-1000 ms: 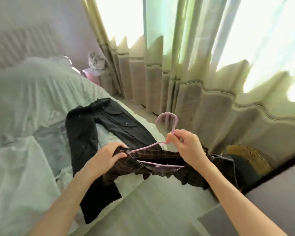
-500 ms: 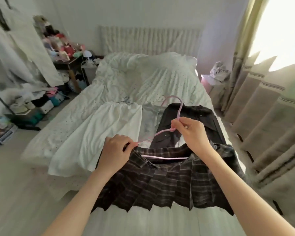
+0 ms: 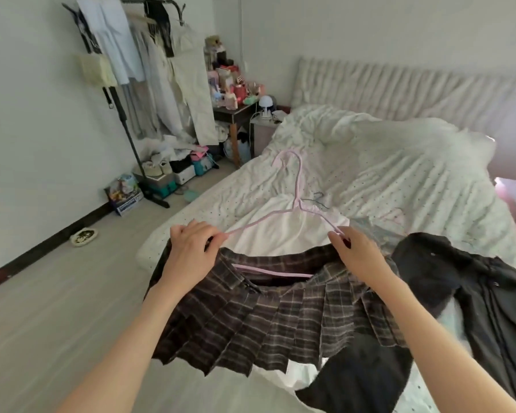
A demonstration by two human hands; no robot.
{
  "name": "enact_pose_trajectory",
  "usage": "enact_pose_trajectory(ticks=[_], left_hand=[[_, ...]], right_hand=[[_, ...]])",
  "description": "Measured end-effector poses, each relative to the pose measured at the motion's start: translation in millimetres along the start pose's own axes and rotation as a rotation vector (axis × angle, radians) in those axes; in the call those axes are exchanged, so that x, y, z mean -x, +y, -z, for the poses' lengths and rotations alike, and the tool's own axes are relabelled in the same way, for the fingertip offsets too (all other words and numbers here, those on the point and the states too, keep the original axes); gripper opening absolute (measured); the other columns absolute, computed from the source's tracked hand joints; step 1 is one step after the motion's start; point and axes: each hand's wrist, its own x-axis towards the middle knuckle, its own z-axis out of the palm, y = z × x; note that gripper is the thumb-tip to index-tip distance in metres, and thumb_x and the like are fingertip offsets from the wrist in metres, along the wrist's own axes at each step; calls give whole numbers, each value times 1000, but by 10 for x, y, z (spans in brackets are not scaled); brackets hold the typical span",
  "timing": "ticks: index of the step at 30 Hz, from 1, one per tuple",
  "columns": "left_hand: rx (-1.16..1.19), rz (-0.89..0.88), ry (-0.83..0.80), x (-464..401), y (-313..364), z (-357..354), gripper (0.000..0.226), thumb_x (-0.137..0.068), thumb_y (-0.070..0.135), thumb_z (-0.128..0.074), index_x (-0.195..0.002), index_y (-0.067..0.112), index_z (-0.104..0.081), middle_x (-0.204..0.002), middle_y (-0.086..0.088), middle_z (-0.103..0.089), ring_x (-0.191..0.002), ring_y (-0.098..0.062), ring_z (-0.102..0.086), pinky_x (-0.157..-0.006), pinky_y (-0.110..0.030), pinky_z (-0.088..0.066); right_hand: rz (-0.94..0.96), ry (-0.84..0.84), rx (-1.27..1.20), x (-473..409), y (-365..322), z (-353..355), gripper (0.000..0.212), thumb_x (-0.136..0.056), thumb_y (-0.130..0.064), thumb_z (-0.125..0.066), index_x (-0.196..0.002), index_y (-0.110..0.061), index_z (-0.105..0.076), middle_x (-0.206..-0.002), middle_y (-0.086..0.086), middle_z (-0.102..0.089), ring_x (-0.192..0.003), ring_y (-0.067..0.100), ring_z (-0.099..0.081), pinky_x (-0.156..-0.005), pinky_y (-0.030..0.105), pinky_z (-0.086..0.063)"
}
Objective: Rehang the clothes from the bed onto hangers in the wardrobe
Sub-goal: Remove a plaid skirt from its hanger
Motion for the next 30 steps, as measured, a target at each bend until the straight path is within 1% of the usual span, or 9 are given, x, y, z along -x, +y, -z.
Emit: enact_pose_trajectory(ticks=[2, 4, 7, 8, 12, 16, 19, 25, 30], left_hand=[[-38, 14, 13, -169, -259, -14, 30, -90, 38, -46, -76, 17, -64, -76, 7, -61, -74, -14, -50, -71, -28, -18], [-59, 51, 14, -315, -500, -15, 23, -89, 31, -53, -77, 15, -64, -74, 7, -59, -74, -16, -51, -72, -29, -19], [-110, 78, 5, -511, -823, -25, 16, -88, 25, -57, -80, 14, -65, -74, 9, -52, -74, -14, -47, -74, -29, -20], [-135, 79, 4, -581, -932, -35, 16, -89, 25, -56, -79, 14, -64, -74, 9, -51, -74, -13, -46, -74, -30, -21], [-226, 101, 3, -867, -1429, -115, 14, -90, 23, -57, -80, 14, -61, -75, 6, -52, -73, -16, -48, -76, -32, -25], [-272, 119, 4, -1308, -1912, -219, 16, -91, 26, -55, -82, 15, -63, -77, 4, -56, -75, -15, -46, -74, -31, -23], [-274, 109, 4, -1702, -2228, -319, 17, -91, 27, -54, -84, 15, -64, -77, 5, -55, -75, -12, -42, -72, -31, -22], [-250, 98, -101, -2375, -2793, -570, 17, -90, 26, -56, -81, 14, -65, -76, 5, -55, -75, -14, -44, -71, -32, -24], [-163, 113, -198, -2844, -3160, -944, 20, -91, 28, -55, -79, 15, -63, -73, 4, -54, -73, -16, -48, -73, -31, -25]], right_hand=[[27, 47, 41, -243, -37, -135, 37, -96, -42, -42, -108, -10, -57, -98, 5, -61, -88, 24, -54, -74, 31, -37], [24, 31, 57, -482, -117, -278, 41, -95, -44, -41, -95, -7, -58, -84, 5, -59, -81, 26, -55, -72, 34, -39], [46, -40, 10, -807, -274, -539, 41, -96, -40, -40, -69, -9, -44, -63, 6, -50, -67, 29, -50, -64, 37, -37], [53, -48, -7, -918, -330, -625, 42, -97, -37, -40, -65, -10, -39, -59, 7, -47, -64, 30, -49, -61, 37, -36], [66, -39, -40, -1385, -561, -927, 42, -97, -35, -41, -64, -9, -37, -54, 9, -44, -56, 30, -45, -50, 33, -31], [83, 2, -63, -1952, -804, -1184, 43, -96, -36, -44, -59, -16, -33, -51, 7, -41, -51, 25, -41, -48, 31, -31], [73, 1, -83, -2418, -933, -1355, 44, -96, -38, -44, -60, -13, -35, -49, 4, -39, -48, 21, -39, -48, 30, -30], [-14, -33, -164, -3131, -1032, -1703, 44, -96, -37, -46, -61, -11, -36, -49, 2, -34, -46, 18, -33, -48, 31, -28], [-103, -27, -159, -3588, -973, -1935, 45, -95, -39, -46, -59, -12, -36, -47, 0, -35, -45, 18, -34, -48, 31, -30]])
